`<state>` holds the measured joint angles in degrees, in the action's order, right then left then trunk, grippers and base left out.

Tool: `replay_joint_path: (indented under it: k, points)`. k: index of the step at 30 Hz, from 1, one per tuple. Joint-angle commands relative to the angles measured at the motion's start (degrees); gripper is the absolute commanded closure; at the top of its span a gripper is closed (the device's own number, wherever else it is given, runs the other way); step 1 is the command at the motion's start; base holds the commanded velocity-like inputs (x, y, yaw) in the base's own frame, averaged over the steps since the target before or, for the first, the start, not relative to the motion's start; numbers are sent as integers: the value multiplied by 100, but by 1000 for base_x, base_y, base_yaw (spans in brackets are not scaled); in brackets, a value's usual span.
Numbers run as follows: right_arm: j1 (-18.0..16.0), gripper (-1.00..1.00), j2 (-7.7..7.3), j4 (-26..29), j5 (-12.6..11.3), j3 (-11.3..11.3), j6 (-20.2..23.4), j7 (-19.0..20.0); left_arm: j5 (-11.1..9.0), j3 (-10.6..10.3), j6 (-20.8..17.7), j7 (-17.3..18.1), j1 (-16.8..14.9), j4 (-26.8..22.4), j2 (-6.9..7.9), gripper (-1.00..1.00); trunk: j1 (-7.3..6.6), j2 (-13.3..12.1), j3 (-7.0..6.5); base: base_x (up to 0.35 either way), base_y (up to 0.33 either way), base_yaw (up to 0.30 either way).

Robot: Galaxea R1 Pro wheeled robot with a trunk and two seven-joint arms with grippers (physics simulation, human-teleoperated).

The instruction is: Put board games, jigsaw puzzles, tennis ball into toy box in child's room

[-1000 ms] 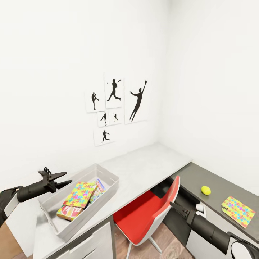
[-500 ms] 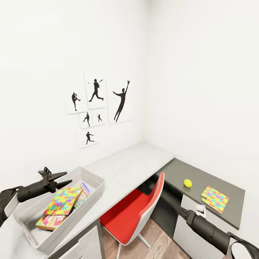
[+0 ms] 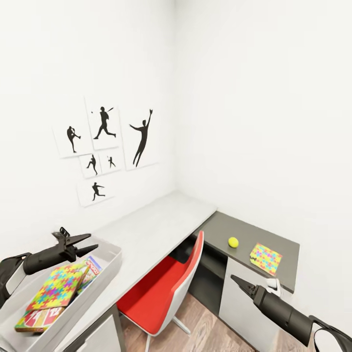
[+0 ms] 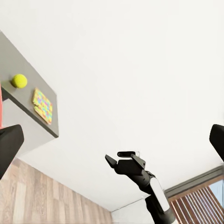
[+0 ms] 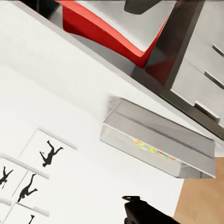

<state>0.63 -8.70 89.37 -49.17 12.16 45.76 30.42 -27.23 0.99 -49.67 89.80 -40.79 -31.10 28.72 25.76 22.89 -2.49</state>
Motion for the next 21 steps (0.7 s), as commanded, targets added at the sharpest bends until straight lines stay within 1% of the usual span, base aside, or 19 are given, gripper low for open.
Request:
replay_joint_path:
  k: [1, 21]
  points:
    - [0, -100, 0, 1, -12, 6, 31, 8, -1, -2, -61, 20, 1, -1, 2, -100, 2, 3, 0, 0, 0, -283]
    - [0, -100, 0, 1, -14, 6, 30, 8, -1, -5, -58, 20, 1, -1, 2, -100, 2, 3, 0, 0, 0, -283]
